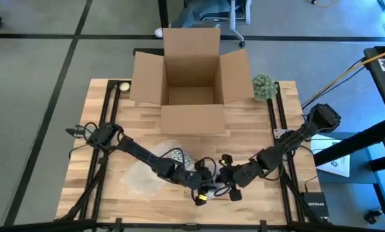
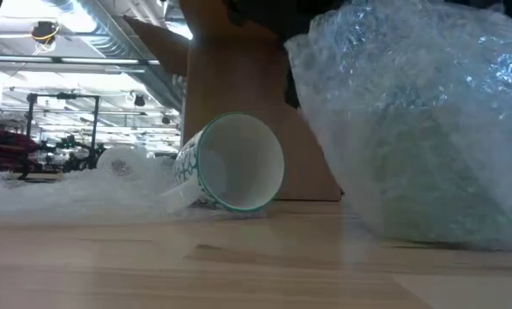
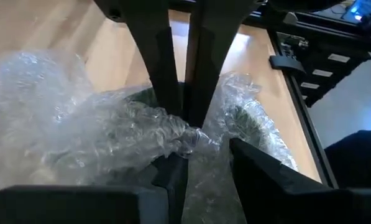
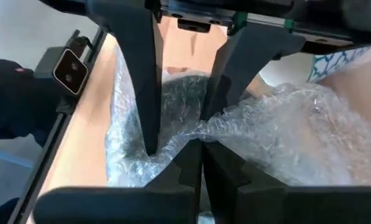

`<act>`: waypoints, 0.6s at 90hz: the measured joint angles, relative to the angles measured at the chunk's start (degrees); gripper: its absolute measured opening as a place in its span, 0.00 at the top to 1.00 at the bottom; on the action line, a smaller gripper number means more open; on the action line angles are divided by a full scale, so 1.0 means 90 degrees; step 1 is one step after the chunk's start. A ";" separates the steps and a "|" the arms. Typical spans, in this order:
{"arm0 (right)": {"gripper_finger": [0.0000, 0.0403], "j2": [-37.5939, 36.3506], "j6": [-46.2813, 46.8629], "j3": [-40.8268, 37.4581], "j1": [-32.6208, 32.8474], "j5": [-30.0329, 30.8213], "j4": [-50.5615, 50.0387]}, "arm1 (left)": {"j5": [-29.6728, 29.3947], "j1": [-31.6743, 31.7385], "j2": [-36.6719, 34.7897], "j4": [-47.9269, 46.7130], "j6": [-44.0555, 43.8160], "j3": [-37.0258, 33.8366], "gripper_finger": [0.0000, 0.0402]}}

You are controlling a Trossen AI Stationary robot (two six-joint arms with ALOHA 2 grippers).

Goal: Wrap mug
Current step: Wrap the green mug with the right transparent bubble wrap

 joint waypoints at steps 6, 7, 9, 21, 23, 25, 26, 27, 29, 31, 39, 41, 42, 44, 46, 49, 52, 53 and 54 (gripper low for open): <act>1.00 0.0000 0.0060 0.0000 0.0001 -0.0083 -0.0014 | 0.0000 -0.0004 0.0000 0.0006 0.0011 0.0002 0.74; 1.00 0.0001 0.0077 0.0000 -0.0001 -0.0108 -0.0014 | 0.0000 -0.0005 0.0000 0.0006 0.0011 0.0002 0.74; 1.00 0.0004 0.0097 -0.0001 -0.0004 -0.0155 -0.0014 | 0.0000 -0.0008 0.0000 0.0007 0.0011 0.0002 0.74; 1.00 0.0003 0.0129 -0.0008 0.0070 -0.0277 -0.0041 | 0.0046 -0.0008 -0.0024 0.0035 0.0014 0.0005 0.74; 1.00 0.0003 0.0134 -0.0014 0.0078 -0.0329 -0.0066 | 0.0037 -0.0008 -0.0025 0.0047 0.0007 0.0005 0.74; 1.00 0.0005 0.0156 -0.0021 0.0088 -0.0419 -0.0124 | 0.0011 -0.0008 -0.0027 0.0079 -0.0004 0.0006 0.74; 1.00 0.0009 0.0176 -0.0026 0.0095 -0.0465 -0.0158 | 0.0004 -0.0007 -0.0029 0.0099 -0.0007 0.0008 0.74; 1.00 0.0016 0.0205 -0.0032 0.0108 -0.0490 -0.0178 | 0.0005 -0.0006 -0.0033 0.0115 -0.0008 0.0012 0.74; 1.00 0.0022 0.0245 -0.0038 0.0134 -0.0462 -0.0143 | 0.0002 0.0000 -0.0063 0.0096 -0.0020 0.0013 0.74; 1.00 0.0022 0.0288 -0.0029 0.0134 -0.0460 -0.0225 | -0.0005 0.0004 -0.0078 0.0051 -0.0023 0.0007 0.74; 1.00 0.0013 0.0448 -0.0028 0.0129 -0.0500 -0.0332 | -0.0069 -0.0005 -0.0087 0.0062 -0.0009 0.0007 0.74; 1.00 0.0013 0.0489 -0.0027 0.0130 -0.0490 -0.0345 | -0.0068 -0.0007 -0.0092 0.0065 0.0005 0.0007 0.74; 1.00 0.0013 0.0515 -0.0027 0.0131 -0.0484 -0.0352 | -0.0068 -0.0008 -0.0097 0.0060 0.0014 0.0007 0.74; 1.00 0.0013 0.0560 -0.0027 0.0130 -0.0477 -0.0359 | -0.0067 -0.0008 -0.0108 0.0045 0.0033 0.0007 0.74; 1.00 0.0011 0.0577 -0.0027 0.0125 -0.0476 -0.0363 | -0.0066 -0.0008 -0.0117 0.0033 0.0051 0.0007 0.74; 1.00 0.0010 0.0580 -0.0031 0.0124 -0.0466 -0.0354 | -0.0065 -0.0008 -0.0119 0.0029 0.0068 0.0007 0.74; 1.00 0.0010 0.0585 -0.0032 0.0124 -0.0460 -0.0327 | -0.0058 -0.0008 -0.0121 0.0018 0.0072 0.0007 0.74; 1.00 0.0010 0.0587 -0.0032 0.0124 -0.0459 -0.0319 | -0.0055 -0.0008 -0.0122 0.0014 0.0072 0.0007 0.74; 1.00 0.0010 0.0590 -0.0032 0.0124 -0.0459 -0.0313 | -0.0051 -0.0008 -0.0123 0.0014 0.0070 0.0007 0.74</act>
